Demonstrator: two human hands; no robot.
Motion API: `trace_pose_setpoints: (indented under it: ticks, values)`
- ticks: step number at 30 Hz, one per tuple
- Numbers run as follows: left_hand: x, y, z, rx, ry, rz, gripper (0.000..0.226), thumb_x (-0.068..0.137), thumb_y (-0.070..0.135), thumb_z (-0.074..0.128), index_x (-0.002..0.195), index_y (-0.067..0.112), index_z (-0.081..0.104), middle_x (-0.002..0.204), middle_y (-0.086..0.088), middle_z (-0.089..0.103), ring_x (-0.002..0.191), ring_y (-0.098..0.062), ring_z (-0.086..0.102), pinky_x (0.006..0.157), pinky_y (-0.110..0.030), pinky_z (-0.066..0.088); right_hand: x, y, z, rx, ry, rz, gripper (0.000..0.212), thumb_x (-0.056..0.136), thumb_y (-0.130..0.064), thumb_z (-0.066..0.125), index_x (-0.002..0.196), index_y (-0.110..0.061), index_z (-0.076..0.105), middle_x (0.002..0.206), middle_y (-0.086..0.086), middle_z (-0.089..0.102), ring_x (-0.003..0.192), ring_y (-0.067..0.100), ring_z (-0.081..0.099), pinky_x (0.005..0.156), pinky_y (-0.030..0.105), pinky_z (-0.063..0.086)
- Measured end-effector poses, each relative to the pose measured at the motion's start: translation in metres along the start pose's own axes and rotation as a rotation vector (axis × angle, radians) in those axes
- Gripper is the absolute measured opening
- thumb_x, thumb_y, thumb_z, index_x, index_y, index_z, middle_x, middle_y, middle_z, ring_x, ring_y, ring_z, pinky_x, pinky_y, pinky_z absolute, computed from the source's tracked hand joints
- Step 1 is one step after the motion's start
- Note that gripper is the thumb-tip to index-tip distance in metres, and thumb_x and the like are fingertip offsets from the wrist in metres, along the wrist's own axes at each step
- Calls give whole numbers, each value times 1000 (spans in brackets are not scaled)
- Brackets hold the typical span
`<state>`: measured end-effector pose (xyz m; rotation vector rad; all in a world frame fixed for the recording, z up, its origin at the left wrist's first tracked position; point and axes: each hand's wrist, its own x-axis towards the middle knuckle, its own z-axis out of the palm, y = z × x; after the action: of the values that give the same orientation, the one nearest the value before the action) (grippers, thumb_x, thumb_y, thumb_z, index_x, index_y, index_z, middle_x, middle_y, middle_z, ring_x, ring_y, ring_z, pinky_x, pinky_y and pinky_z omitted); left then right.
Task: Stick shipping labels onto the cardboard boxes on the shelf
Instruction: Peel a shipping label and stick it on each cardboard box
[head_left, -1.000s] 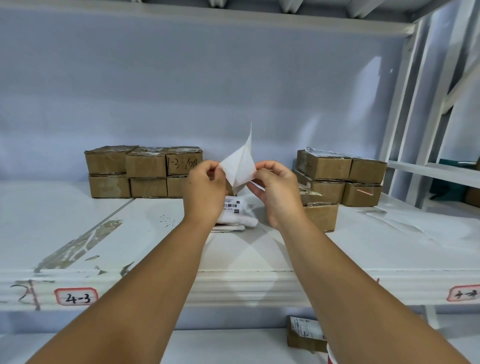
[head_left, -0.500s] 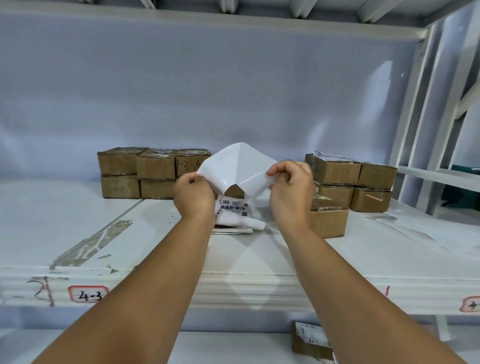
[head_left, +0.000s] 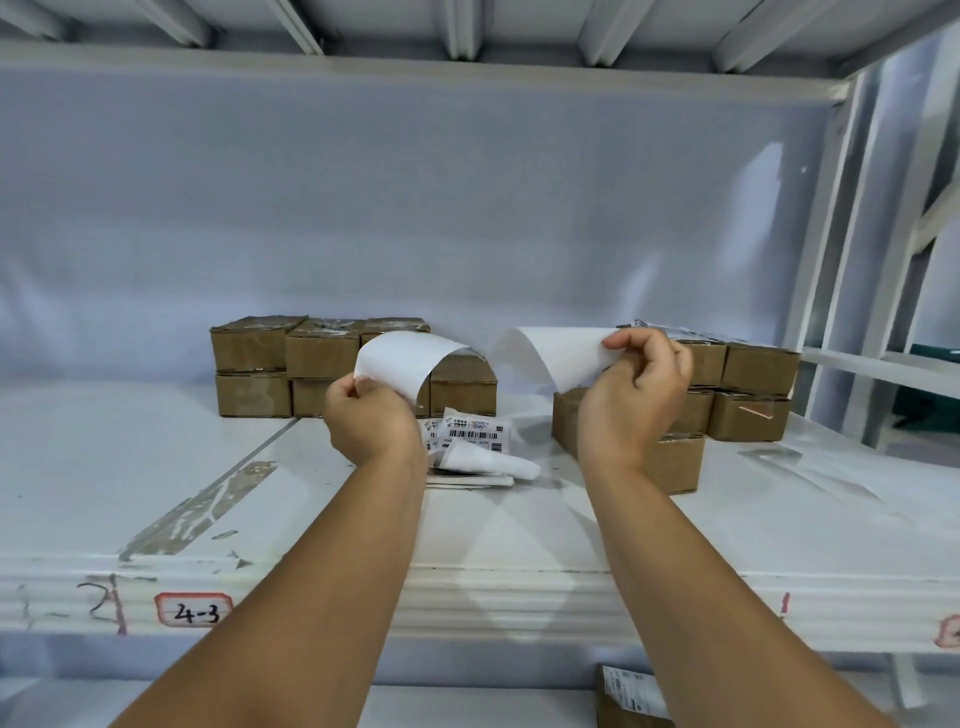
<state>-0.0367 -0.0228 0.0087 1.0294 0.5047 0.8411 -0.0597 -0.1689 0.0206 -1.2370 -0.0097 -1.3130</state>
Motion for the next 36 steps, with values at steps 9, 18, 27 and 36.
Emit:
trace_pose_setpoints:
  ticks: [9,18,27,36]
  values:
    - [-1,3,1,-340,-256,-217,20,94,1,45,106,5,60,103,-12,65,83,-17,64,71,-20,53,9,2,-3,124,12,73,43,90,11,38,70,-24,53,97,-13,43,69,4,63,67,17,53]
    - [-15,11,4,-459,-697,-299,15,96,0,47,89,11,55,94,-8,63,89,-17,62,95,-31,48,50,13,-53,37,-9,202,34,86,4,47,72,-25,60,82,-2,62,70,2,59,80,33,54]
    - [-58,13,18,-285,-1067,-161,20,95,-2,44,83,6,58,72,0,70,77,-11,67,82,-28,56,78,24,-89,40,-64,413,30,87,5,52,67,-15,62,73,-3,57,72,12,51,73,25,44]
    - [-111,5,72,17,-812,415,21,96,14,48,79,21,58,85,-3,66,85,-22,62,83,-41,51,140,16,-124,191,157,593,30,83,9,39,65,-11,51,72,2,51,65,17,49,53,24,42]
